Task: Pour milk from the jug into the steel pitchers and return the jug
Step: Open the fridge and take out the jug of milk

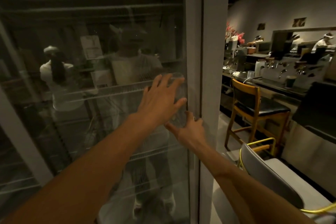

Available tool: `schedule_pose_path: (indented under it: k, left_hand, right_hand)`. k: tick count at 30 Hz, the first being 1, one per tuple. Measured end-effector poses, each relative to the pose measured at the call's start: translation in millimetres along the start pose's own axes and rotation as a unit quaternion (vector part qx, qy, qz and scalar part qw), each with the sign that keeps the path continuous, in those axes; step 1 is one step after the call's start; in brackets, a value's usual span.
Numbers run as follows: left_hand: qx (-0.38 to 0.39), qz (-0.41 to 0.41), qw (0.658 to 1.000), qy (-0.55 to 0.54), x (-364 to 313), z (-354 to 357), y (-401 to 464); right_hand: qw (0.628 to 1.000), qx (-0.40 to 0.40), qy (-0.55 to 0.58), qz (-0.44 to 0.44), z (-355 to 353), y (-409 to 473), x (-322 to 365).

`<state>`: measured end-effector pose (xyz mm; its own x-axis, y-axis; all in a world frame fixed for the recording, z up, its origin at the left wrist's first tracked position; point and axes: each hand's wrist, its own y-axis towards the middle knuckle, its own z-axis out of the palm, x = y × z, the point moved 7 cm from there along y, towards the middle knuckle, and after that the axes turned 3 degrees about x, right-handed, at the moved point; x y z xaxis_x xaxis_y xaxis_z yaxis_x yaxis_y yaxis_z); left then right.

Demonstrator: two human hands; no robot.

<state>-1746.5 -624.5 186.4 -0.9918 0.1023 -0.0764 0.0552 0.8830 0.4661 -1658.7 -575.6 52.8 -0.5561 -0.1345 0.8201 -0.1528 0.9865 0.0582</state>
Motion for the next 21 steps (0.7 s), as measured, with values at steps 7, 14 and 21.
schedule_pose_path:
  k: [7,14,21]
  left_hand:
    - [0.016,0.019,1.000,0.011,-3.2,5.8,-0.5]
    - [0.006,0.023,1.000,0.000,0.0,-0.5,2.9]
    - [-0.032,0.026,0.999,0.025,9.6,-11.3,-0.2]
  right_hand:
    - [1.000,-0.017,-0.018,-0.006,4.6,-2.8,2.4]
    - [0.997,-0.027,-0.062,0.024,10.3,-6.7,5.9]
    - [0.999,0.017,-0.039,-0.014,38.9,-23.8,31.8]
